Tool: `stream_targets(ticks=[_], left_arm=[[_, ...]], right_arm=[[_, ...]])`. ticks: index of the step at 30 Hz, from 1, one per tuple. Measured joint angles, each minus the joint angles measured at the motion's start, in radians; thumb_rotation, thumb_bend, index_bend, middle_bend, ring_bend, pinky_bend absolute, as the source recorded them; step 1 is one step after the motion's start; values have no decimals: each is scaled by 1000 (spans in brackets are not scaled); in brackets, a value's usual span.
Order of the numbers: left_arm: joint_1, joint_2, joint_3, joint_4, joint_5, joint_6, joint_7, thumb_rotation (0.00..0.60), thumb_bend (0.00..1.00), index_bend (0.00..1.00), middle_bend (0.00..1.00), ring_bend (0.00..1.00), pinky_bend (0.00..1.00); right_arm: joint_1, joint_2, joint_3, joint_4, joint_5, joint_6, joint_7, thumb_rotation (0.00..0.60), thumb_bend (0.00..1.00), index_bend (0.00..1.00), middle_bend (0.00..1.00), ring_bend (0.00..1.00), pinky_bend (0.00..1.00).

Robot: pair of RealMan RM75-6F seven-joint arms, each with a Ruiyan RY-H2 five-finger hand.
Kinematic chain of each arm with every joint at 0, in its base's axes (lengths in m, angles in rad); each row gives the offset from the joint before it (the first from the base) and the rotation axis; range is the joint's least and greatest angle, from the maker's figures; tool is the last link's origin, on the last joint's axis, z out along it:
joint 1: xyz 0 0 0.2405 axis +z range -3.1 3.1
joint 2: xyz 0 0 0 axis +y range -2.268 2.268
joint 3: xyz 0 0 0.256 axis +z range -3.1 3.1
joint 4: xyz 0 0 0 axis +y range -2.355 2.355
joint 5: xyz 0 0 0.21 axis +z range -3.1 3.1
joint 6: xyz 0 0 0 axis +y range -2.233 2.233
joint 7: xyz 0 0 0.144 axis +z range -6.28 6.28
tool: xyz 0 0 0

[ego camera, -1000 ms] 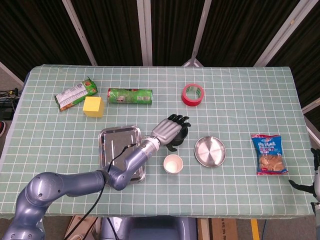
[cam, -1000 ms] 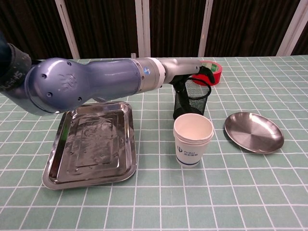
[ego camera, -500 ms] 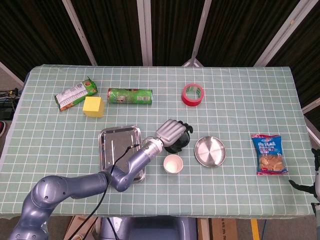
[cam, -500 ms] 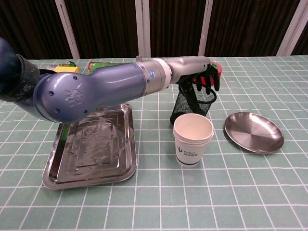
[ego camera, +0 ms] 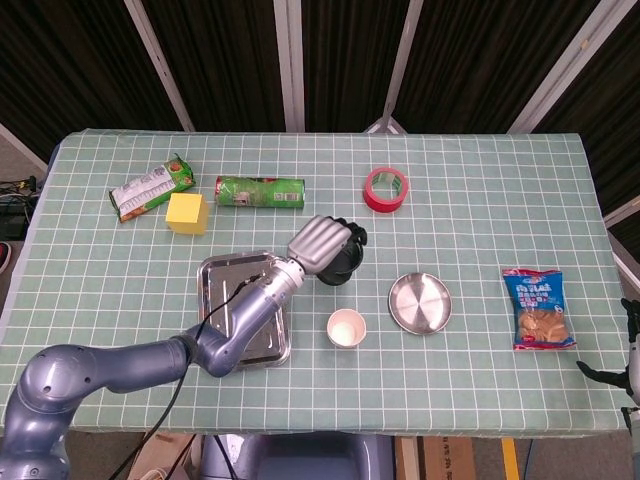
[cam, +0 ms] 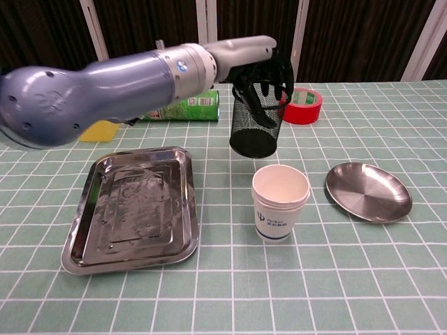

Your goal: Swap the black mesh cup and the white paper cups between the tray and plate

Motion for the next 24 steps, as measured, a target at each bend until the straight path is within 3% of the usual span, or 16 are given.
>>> stream_targets(ticks=[5, 9, 12, 18, 24], left_arm=[[85, 153, 38, -178, 42, 53, 10, 600, 404, 386, 382, 366, 505], [198, 313, 109, -349, 107, 109, -2, 600, 401, 382, 376, 360, 498], [272, 371, 157, -402, 164, 139, -58, 600, 400, 377, 375, 358, 495], [359, 388, 246, -383, 328, 200, -211, 600, 400, 378, 374, 358, 492], [411, 332, 299, -238, 447, 255, -349, 600, 400, 377, 372, 357, 491]], right_arm=[[-2, 1, -1, -4, -13, 7, 3, 600, 0, 0, 0, 0, 0], [-6, -2, -5, -11, -29, 23, -1, 600, 1, 0, 0, 0, 0], [-7, -6, -8, -17, -33, 27, -10, 600, 1, 0, 0, 0, 0], [-9, -11, -8, -24, -37, 42, -19, 600, 0, 0, 0, 0, 0], [-12, -10, -9, -24, -41, 44, -18, 600, 1, 0, 0, 0, 0]])
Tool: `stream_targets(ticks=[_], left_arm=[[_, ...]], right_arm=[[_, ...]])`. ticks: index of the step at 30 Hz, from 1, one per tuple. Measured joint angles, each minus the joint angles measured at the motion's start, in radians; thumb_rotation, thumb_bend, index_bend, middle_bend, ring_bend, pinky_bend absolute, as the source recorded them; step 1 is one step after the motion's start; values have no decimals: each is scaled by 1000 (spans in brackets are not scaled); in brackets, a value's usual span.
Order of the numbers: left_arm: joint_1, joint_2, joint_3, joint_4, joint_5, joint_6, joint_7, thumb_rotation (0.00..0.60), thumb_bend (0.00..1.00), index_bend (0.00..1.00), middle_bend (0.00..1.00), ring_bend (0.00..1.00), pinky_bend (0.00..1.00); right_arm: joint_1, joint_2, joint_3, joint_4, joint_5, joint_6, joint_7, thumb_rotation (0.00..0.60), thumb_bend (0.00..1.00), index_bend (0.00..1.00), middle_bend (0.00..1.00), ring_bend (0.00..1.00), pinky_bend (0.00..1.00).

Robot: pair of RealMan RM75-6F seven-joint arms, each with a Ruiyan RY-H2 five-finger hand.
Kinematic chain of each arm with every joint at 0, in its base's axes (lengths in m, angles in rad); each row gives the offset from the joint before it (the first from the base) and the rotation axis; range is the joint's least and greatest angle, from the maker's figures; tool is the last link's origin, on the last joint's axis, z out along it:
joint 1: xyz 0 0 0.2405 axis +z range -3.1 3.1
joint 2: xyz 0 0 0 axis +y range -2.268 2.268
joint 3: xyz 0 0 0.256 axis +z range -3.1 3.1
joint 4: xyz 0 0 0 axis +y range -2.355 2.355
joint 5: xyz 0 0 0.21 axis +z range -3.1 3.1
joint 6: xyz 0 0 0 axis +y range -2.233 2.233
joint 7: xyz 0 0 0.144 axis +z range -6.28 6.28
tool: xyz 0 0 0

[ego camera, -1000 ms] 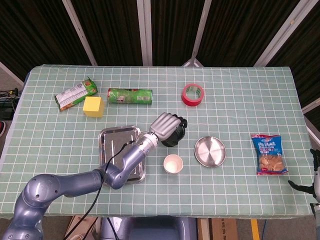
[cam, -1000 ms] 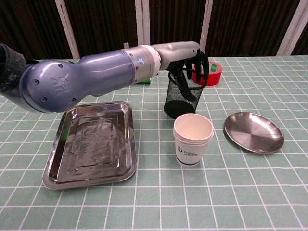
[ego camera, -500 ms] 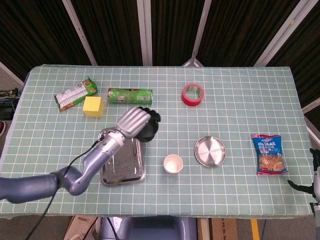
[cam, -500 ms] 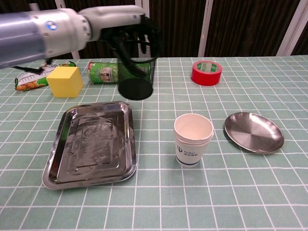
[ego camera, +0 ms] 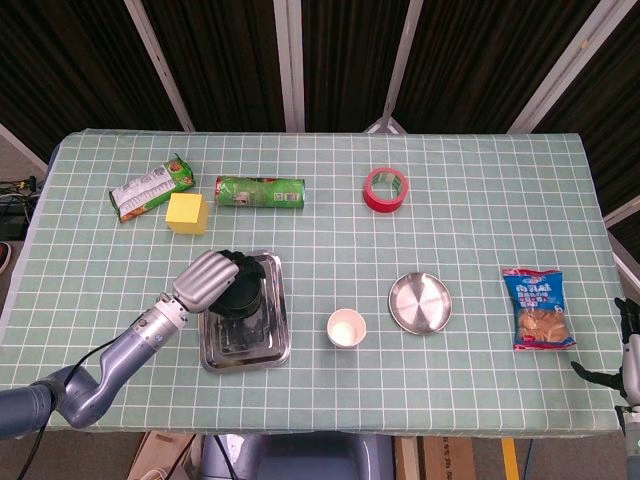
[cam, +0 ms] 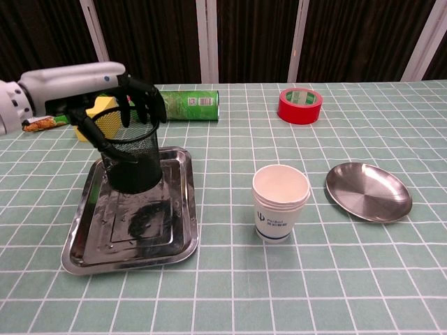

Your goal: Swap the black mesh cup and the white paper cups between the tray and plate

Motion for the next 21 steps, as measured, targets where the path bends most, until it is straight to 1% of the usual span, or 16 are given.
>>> stream_targets(ticks=[2, 4, 7, 8, 9, 10, 12, 14, 15, 18, 21], left_arm=[[12, -23, 14, 52, 26, 10, -44, 600, 399, 377, 371, 350, 487], [25, -49, 26, 101, 53, 21, -87, 600, 374, 370, 363, 336, 478], [37, -78, 39, 150, 83, 31, -129, 600, 271, 350, 322, 292, 451], [39, -85, 42, 161, 88, 31, -137, 600, 222, 340, 287, 261, 429], [41, -91, 47, 173, 93, 27, -146, 600, 167, 317, 227, 209, 388], [41, -94, 49, 177, 96, 22, -150, 600, 147, 304, 196, 181, 365], [41, -97, 53, 183, 101, 9, -160, 600, 82, 247, 79, 63, 266], [41, -97, 53, 183, 103, 5, -171, 600, 52, 213, 19, 7, 219], [41, -95, 52, 181, 104, 6, -179, 600, 43, 200, 3, 0, 205], [45, -85, 46, 168, 111, 24, -196, 600, 18, 186, 0, 0, 170], [50, -53, 45, 140, 122, 37, -196, 600, 10, 177, 0, 0, 144]], right_arm=[[0, 0, 1, 1, 1, -1, 2, 600, 0, 0, 0, 0, 0], [0, 0, 0, 2, 1, -4, 3, 600, 0, 0, 0, 0, 0], [0, 1, 0, 2, 0, -6, 6, 600, 0, 0, 0, 0, 0], [0, 2, 0, 2, 0, -6, 6, 600, 0, 0, 0, 0, 0], [0, 2, 0, 2, -1, -6, 7, 600, 0, 0, 0, 0, 0], [-1, 3, 0, 2, -2, -5, 8, 600, 0, 0, 0, 0, 0], [-1, 3, 1, 2, -3, -3, 10, 600, 0, 0, 0, 0, 0], [-1, 5, 2, 0, -4, -3, 11, 600, 0, 0, 0, 0, 0], [-1, 5, 3, 0, -5, -3, 12, 600, 0, 0, 0, 0, 0], [-1, 7, 2, -2, -7, -4, 13, 600, 0, 0, 0, 0, 0], [-5, 11, -1, -5, -11, -2, 16, 600, 0, 0, 0, 0, 0]])
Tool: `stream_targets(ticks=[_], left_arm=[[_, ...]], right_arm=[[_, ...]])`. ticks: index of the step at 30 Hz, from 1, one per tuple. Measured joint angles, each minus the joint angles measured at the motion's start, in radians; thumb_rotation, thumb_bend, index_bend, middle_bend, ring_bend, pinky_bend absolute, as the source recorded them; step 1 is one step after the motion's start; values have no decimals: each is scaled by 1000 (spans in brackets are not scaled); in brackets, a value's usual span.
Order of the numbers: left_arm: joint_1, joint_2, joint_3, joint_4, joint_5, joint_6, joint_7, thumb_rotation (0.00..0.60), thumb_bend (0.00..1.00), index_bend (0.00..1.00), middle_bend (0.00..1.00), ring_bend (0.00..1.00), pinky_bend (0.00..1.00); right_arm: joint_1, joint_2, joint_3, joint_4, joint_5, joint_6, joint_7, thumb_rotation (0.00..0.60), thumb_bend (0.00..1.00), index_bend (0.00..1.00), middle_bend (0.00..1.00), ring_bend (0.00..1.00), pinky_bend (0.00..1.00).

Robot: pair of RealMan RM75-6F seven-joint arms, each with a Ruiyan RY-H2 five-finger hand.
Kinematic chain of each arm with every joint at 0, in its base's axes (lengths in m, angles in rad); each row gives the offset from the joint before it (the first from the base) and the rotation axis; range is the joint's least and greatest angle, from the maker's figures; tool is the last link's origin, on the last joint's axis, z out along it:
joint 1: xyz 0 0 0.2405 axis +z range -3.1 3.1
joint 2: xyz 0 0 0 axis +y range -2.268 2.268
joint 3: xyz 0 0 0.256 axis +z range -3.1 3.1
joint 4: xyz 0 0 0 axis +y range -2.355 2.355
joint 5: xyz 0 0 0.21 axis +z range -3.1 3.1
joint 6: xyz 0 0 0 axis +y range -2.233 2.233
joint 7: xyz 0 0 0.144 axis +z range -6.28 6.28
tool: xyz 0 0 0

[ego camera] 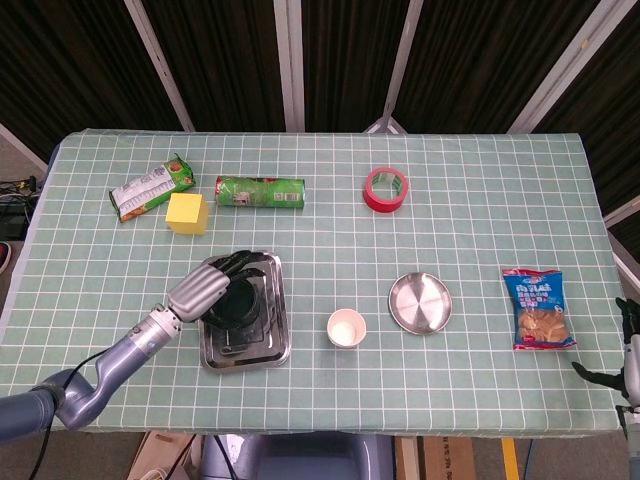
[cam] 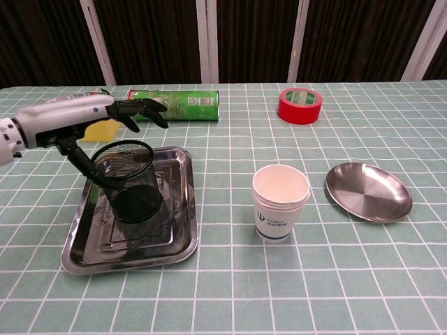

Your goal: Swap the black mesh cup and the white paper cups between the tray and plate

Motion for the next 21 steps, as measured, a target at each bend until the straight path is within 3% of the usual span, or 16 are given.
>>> stream_targets(ticks=[5, 11, 16, 21], left_arm=[[27, 74, 7, -92, 5, 31, 41, 600, 12, 176, 0, 0, 137], [164, 147, 23, -201, 10, 244, 203, 600, 18, 176, 0, 0, 139], [372, 187, 64, -246, 26, 517, 295, 600, 21, 176, 0, 0, 139], [514, 252, 103, -287, 56, 647, 330, 600, 22, 176, 0, 0, 131]], right_arm=[[0, 5, -4, -4, -9, -3, 2, 600, 0, 0, 0, 0, 0], [8, 6, -19, 2, -83, -18, 24, 600, 0, 0, 0, 0, 0], [40, -13, -39, 32, -256, -32, 83, 600, 0, 0, 0, 0, 0], [149, -39, -54, 44, -458, -114, 99, 600, 0, 0, 0, 0, 0]])
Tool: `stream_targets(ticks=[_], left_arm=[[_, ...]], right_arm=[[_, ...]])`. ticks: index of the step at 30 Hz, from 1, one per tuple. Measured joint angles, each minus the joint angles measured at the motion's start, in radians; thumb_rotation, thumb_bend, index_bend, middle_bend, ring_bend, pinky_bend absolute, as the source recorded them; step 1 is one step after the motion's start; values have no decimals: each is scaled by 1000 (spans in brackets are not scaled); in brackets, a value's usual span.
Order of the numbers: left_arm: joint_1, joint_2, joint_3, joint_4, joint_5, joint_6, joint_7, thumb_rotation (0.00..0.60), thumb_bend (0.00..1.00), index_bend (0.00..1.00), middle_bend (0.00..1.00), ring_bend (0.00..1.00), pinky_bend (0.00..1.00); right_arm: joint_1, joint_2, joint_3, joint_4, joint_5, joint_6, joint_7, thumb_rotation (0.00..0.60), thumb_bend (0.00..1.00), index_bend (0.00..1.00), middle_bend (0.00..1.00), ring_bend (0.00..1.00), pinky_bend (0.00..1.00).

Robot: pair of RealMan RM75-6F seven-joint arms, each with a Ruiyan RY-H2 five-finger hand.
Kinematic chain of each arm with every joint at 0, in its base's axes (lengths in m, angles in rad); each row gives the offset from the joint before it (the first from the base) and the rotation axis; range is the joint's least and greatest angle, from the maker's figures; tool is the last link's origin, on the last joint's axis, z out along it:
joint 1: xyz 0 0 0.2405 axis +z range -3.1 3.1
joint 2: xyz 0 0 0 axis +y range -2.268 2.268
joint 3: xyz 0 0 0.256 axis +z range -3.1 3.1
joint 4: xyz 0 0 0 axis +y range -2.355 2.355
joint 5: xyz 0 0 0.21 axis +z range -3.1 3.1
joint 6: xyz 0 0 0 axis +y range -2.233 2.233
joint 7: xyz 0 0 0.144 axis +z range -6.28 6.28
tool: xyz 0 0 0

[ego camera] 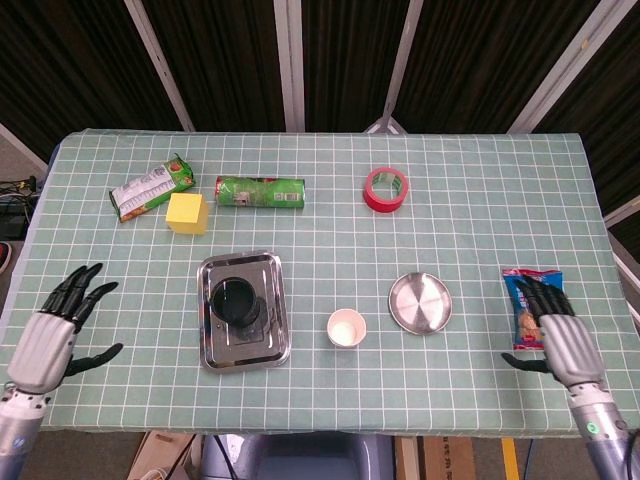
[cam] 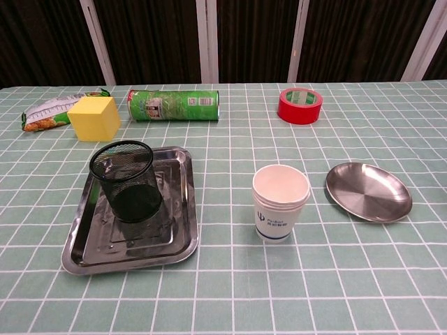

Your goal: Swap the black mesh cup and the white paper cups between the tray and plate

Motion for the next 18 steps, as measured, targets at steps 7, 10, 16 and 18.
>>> stream_targets(ticks=[7, 10, 16, 18], left_arm=[[40, 24, -1, -40, -11, -9, 97, 600, 22, 175, 0, 0, 115], [51, 29, -15, -58, -43, -29, 154, 600, 26, 175, 0, 0, 115], [65, 38, -42, -94, -110, -82, 234, 600, 33, 175, 0, 0, 115], [67, 40, -52, -105, -136, -101, 256, 600, 35, 175, 0, 0, 115]], right_arm=[[181, -70, 19, -53, -1, -203, -108, 600, 0, 0, 0, 0, 0], [243, -105, 32, -74, 53, -285, -144, 600, 0, 0, 0, 0, 0], [341, -171, 56, -80, 162, -395, -228, 600, 0, 0, 0, 0, 0], [366, -193, 61, -78, 196, -413, -252, 600, 0, 0, 0, 0, 0]])
